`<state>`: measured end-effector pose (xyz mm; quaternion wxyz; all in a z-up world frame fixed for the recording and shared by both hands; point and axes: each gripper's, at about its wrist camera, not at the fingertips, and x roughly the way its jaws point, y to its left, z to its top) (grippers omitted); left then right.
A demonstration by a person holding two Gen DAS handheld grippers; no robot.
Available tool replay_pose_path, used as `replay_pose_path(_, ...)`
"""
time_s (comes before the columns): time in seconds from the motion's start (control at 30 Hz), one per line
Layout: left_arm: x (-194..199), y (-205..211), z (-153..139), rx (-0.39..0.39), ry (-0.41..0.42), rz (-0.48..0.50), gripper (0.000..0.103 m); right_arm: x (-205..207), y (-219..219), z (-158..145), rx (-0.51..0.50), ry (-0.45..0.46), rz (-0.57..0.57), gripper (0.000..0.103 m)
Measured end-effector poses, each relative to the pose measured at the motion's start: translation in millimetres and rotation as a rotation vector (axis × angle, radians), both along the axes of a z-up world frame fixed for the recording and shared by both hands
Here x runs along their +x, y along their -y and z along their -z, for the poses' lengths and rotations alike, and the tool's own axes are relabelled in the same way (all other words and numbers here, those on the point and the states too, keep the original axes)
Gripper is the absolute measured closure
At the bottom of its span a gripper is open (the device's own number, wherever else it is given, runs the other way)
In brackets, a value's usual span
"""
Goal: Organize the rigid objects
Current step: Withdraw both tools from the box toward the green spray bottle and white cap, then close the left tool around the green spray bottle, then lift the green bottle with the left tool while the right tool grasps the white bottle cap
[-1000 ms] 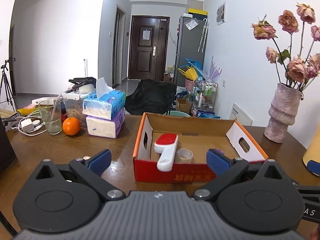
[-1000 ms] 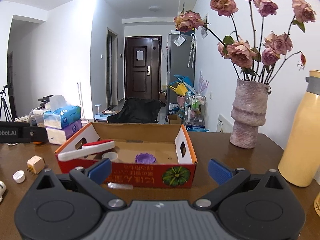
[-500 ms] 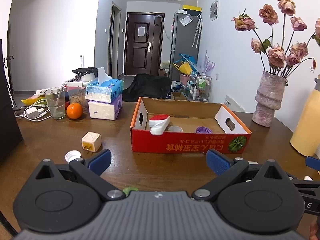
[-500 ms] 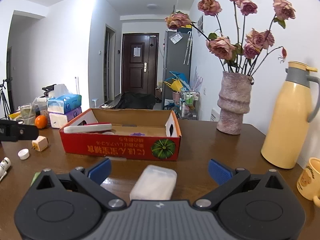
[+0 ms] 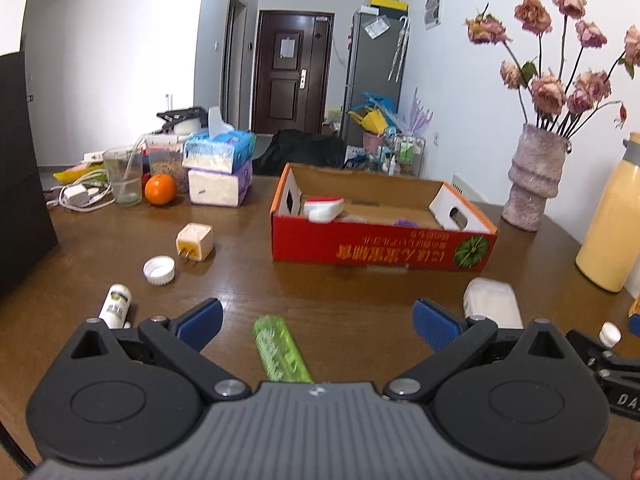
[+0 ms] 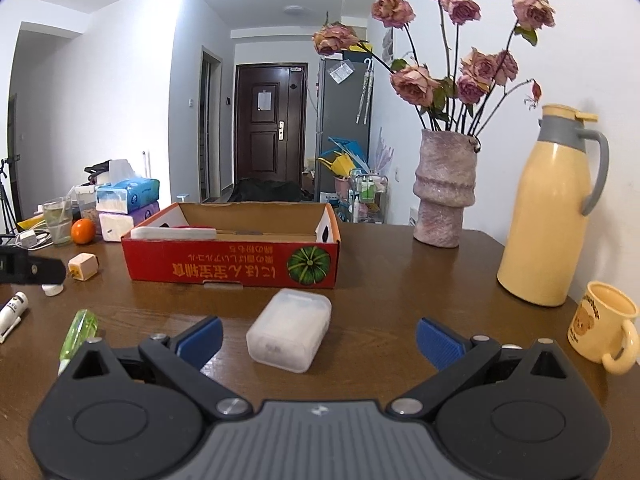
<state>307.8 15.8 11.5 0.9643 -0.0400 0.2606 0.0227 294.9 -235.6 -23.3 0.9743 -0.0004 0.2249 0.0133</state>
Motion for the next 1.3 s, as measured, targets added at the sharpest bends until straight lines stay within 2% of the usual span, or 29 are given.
replay_pose_path(0.3, 5, -3, 28, 0.018, -0.075, -0.060, 0.000, -4, 5, 15, 0.011, -0.025, 0.001, 0.000)
replay_pose_path(0.67, 42, -1, 59, 0.073, -0.155, -0.149, 0.000, 1, 13, 26, 0.007, -0.034, 0.038, 0.000)
replay_pose_path(0.83, 57, -2, 73, 0.087, -0.176, -0.182, 0.005, 7, 19, 33, -0.005, -0.049, 0.055, 0.000)
replay_pose_path(0.9, 61, -4, 77, 0.087, -0.186, -0.184, 0.010, 10, 23, 36, -0.008, -0.054, 0.064, 0.000)
replay_pose_path(1.0, 67, -7, 83, 0.071, -0.208, -0.167, 0.028, 15, 30, 42, -0.018, -0.064, 0.079, 0.000)
replay_pose_path(1.03, 71, -8, 86, 0.064, -0.224, -0.146, 0.042, 17, 33, 43, -0.022, -0.067, 0.085, 0.000)
replay_pose_path(1.17, 72, -10, 86, 0.049, -0.209, -0.108, 0.070, 20, 44, 48, -0.015, -0.064, 0.121, 0.000)
replay_pose_path(1.3, 72, -13, 86, 0.033, -0.205, -0.098, 0.071, 20, 50, 49, -0.013, -0.043, 0.131, 0.000)
